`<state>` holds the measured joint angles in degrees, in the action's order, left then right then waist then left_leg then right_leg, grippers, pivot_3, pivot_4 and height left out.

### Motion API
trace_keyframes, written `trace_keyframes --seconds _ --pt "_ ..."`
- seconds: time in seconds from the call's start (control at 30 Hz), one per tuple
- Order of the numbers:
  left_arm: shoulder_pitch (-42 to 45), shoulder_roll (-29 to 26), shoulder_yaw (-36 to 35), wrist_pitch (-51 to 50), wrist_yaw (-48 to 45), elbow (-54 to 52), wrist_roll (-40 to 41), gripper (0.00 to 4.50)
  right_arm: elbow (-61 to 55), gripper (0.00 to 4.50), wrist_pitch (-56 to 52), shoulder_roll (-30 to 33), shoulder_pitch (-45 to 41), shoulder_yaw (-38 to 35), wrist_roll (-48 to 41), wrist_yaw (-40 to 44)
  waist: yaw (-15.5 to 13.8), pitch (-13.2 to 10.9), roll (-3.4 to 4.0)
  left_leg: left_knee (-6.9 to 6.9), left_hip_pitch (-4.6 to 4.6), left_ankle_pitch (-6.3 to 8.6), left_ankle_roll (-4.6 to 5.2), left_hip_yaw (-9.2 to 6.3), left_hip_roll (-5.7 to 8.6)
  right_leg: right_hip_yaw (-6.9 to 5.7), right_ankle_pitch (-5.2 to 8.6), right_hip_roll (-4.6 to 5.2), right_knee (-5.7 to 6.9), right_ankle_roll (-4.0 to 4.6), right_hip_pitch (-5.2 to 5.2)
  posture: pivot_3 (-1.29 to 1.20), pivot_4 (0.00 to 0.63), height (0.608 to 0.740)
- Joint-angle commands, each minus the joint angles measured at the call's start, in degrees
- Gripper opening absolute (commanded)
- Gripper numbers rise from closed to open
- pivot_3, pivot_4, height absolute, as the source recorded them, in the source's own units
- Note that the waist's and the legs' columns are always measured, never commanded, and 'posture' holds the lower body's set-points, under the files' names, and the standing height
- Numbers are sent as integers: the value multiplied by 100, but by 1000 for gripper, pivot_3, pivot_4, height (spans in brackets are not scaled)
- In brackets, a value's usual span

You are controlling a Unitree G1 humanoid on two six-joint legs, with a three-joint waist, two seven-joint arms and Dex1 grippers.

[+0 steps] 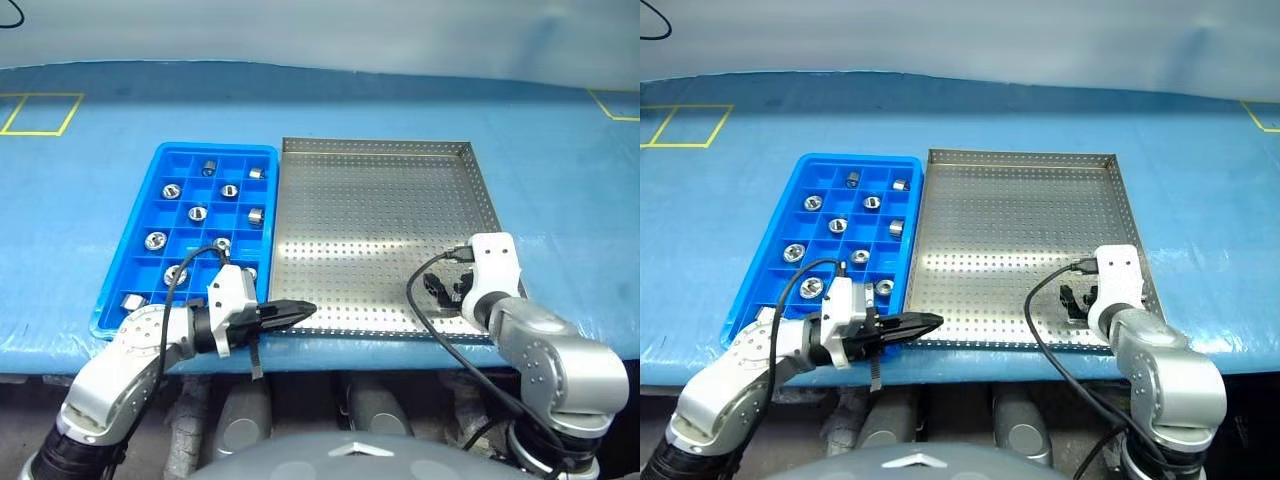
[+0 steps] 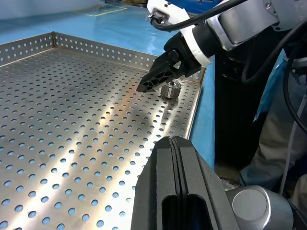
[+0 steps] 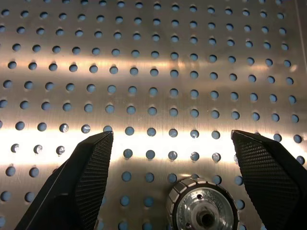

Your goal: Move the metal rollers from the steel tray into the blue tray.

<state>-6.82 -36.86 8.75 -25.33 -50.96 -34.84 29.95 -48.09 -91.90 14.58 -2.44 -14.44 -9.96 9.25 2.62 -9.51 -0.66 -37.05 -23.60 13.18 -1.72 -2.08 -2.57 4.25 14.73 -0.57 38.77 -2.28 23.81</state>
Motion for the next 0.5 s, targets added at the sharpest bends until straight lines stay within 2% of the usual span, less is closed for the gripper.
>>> trace_keyframes --seconds 0.03,0.33,0.43,0.5 --pt "37 -40 -16 433 -366 391 -87 0 -241 4171 -60 164 222 -140 -57 93 20 1 1 1 1 0 0 0 0 0 1 0 0 2 0 -49 150 740" --pt "93 61 3 830 -676 852 -164 0 -157 4171 -60 240 477 -282 -152 212 139 1 1 0 1 0 0 4 -1 4 1 0 1 1 0 -50 150 740" --pt "96 98 15 834 -659 857 -195 0 -53 3542 -60 162 509 -263 -192 203 137 1 1 1 1 0 0 3 -1 4 0 -1 1 1 0 -47 150 740" --pt "94 126 20 828 -644 848 -203 0 -9 2950 -60 133 489 -191 -209 170 138 1 1 0 2 0 0 4 0 6 -1 0 0 -1 0 -47 150 740"
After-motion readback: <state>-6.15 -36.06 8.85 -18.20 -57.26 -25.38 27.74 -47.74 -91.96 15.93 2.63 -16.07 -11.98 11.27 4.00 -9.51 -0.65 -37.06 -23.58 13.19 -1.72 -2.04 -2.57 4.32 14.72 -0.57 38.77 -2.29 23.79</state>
